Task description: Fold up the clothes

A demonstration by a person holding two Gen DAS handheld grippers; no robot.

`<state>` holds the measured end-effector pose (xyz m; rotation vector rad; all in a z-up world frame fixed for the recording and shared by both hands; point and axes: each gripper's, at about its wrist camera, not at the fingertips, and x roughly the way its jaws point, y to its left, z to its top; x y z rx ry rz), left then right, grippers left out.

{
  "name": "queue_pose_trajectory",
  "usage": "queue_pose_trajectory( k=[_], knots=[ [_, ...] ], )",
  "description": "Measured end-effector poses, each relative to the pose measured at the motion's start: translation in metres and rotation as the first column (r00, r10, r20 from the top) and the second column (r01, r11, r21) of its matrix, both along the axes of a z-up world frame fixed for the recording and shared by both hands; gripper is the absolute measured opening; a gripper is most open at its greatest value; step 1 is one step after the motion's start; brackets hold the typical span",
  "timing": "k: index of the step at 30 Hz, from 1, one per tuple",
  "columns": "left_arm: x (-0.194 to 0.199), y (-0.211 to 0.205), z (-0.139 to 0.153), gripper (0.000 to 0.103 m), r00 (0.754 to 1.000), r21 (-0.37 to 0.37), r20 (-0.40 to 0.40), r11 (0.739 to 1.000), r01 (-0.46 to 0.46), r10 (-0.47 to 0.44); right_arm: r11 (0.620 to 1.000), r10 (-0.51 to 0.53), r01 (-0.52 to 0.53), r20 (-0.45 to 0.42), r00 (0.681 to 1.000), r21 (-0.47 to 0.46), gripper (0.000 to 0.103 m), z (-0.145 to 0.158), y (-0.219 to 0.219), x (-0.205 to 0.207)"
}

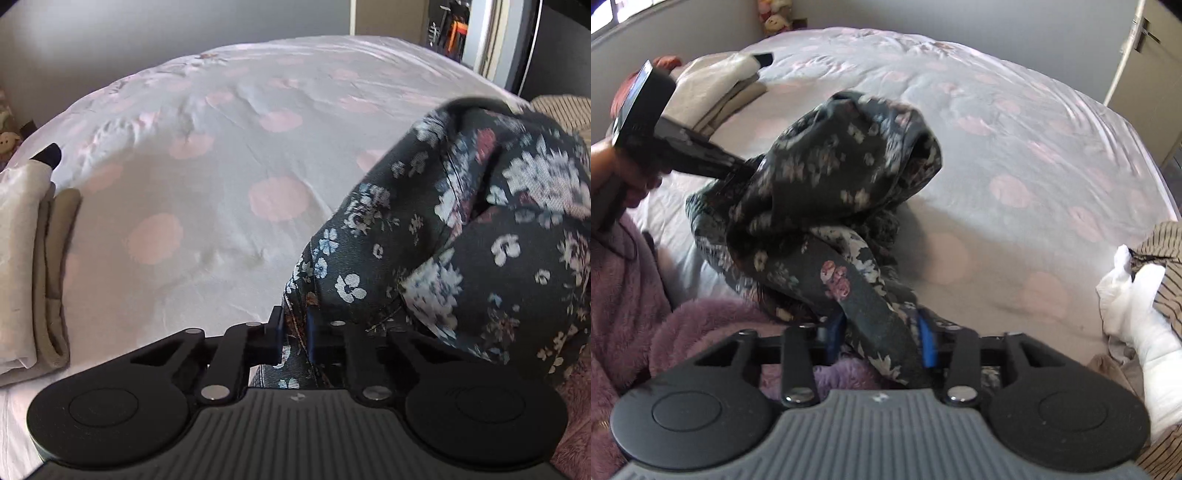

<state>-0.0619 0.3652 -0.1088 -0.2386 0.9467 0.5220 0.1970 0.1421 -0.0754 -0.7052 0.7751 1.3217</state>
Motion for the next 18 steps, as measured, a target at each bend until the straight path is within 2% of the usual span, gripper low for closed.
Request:
queue_pose_trajectory(
  k=[2,6,10,13,16,18],
  knots=[
    [-0.003,0.004,0.007,0.007,0.999,-0.007,0.024,1.000,-0.022,0.022,0.998,-0.051,0.051,-0.003,0.999,0.037,0.029,0.010,-0.001,0.008],
    [-0.006,0.013,0.033,0.005,0.996,0.050,0.071,0.997,-0.062,0.059,0.985,-0.130,0.115,0.116,0.985,0.127,0.012,0.040,0.010,0.024],
    [-0.002,0.030,0.072,0.005,0.983,0.113,0.146,0.986,-0.126,0.109,0.954,-0.216,0.163,0.205,0.955,0.251,0.009,0.080,0.041,0.051],
    [0.004,0.048,0.106,0.004,0.969,0.165,0.200,0.970,-0.178,0.143,0.911,-0.287,0.177,0.265,0.921,0.372,0.008,0.120,0.067,0.068],
    [0.004,0.068,0.146,0.004,0.944,0.177,0.277,0.956,-0.232,0.178,0.849,-0.353,0.181,0.279,0.893,0.496,0.008,0.167,0.090,0.082],
    [0.002,0.072,0.170,0.004,0.932,0.241,0.314,0.934,-0.262,0.180,0.808,-0.393,0.178,0.290,0.873,0.561,0.008,0.194,0.097,0.087]
  ],
)
